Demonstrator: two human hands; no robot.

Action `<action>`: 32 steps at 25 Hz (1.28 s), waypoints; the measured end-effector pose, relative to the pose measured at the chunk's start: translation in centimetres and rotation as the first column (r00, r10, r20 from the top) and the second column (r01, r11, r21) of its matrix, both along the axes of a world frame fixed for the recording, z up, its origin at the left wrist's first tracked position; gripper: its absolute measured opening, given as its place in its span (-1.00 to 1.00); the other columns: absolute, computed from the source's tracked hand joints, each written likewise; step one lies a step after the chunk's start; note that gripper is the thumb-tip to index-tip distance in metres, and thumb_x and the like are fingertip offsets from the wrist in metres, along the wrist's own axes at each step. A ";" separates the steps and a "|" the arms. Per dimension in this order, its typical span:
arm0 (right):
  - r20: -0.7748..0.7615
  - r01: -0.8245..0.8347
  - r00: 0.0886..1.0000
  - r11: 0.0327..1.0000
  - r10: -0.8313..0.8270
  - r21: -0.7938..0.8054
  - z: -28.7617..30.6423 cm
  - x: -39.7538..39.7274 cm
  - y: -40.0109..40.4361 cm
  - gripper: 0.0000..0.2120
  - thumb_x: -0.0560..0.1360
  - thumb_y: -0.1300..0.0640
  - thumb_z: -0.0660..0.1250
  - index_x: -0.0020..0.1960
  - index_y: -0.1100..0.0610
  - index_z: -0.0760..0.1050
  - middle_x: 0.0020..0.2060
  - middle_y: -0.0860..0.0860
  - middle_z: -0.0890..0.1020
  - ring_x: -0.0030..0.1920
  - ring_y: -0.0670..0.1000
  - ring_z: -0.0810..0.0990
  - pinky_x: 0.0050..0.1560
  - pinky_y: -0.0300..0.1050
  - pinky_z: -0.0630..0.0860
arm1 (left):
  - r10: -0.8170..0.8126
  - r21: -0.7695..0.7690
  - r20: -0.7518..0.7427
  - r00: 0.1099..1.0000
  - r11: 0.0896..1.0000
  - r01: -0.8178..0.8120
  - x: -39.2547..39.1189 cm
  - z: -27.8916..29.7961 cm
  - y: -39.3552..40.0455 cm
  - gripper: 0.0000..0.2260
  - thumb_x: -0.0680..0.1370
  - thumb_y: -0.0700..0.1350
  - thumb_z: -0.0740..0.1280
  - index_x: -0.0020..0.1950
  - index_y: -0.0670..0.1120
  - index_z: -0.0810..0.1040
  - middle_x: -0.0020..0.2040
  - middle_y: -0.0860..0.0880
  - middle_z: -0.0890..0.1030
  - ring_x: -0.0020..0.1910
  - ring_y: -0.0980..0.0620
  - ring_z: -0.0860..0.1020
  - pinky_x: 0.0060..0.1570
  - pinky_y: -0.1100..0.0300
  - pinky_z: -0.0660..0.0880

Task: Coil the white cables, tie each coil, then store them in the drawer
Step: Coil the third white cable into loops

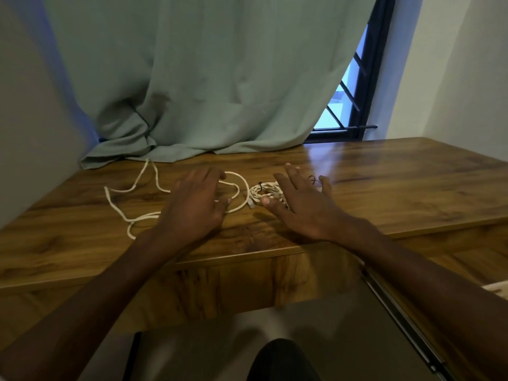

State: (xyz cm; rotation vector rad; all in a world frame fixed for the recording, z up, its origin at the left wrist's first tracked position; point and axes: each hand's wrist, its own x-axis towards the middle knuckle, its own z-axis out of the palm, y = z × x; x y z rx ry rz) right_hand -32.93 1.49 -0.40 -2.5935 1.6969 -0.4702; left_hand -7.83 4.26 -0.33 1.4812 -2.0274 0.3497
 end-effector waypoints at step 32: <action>0.989 -0.629 0.027 0.766 -0.145 0.129 4.5 26.7 -15.2 -0.66 0.66 0.30 0.19 0.31 -0.01 0.54 -0.31 0.06 0.58 -0.41 -0.08 0.37 -0.38 -0.14 0.25 | -0.148 -0.597 -0.654 0.742 0.702 -0.387 15.0 6.9 -11.9 -0.78 0.69 -0.13 0.32 -0.16 -0.12 0.49 -0.33 0.09 0.46 -0.33 0.17 0.43 -0.27 0.24 0.37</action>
